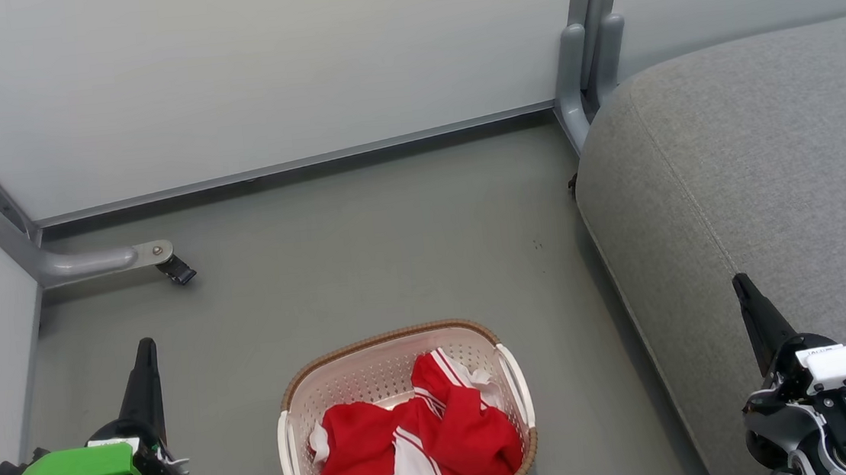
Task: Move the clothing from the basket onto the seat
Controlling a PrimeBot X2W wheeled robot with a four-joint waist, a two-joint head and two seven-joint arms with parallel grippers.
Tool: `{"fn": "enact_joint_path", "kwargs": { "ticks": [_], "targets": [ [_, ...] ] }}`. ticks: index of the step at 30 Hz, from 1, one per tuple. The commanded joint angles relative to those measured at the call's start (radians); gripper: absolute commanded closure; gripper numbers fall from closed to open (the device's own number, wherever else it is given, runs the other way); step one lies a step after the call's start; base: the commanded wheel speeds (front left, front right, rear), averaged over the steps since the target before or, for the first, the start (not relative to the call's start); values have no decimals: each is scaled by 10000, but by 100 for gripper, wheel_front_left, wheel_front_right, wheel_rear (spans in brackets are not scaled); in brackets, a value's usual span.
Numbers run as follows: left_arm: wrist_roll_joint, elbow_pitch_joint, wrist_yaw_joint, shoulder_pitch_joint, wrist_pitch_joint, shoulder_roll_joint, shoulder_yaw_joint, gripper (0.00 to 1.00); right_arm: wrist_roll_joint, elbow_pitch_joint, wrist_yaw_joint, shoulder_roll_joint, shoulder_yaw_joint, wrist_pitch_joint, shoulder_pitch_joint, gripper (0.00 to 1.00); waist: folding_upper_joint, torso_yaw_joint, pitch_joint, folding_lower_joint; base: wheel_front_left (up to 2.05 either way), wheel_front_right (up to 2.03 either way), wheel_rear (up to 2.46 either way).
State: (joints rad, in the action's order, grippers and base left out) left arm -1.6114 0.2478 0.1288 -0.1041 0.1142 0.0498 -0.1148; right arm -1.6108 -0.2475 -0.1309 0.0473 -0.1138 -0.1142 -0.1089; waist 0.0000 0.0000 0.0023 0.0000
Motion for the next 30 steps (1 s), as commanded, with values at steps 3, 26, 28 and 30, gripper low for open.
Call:
{"fn": "enact_joint_path", "kwargs": {
  "ticks": [3, 26, 28, 30],
  "targets": [
    [-25, -30, 46, -124, 31, 9, -14, 100, -37, -10, 3, 61, 1, -29, -45, 100, 0, 0, 0, 0, 0, 0, 0],
    [1331, -124, -8, 215, -692, -52, 351, 0, 1125, 166, 2, -74, 185, 687, 380, 0, 0, 11, 41, 0, 0, 0, 0],
    [1650, -195, -7, 198, -783, -49, 379, 0, 1461, 261, 2, -70, 197, 776, 380, 0, 0, 12, 50, 0, 0, 0, 0],
    [2012, -271, -19, 176, -871, -47, 415, 0, 1879, 366, 2, -66, 226, 864, 379, 0, 0, 15, 58, 0, 0, 0, 0]
  ]
}}
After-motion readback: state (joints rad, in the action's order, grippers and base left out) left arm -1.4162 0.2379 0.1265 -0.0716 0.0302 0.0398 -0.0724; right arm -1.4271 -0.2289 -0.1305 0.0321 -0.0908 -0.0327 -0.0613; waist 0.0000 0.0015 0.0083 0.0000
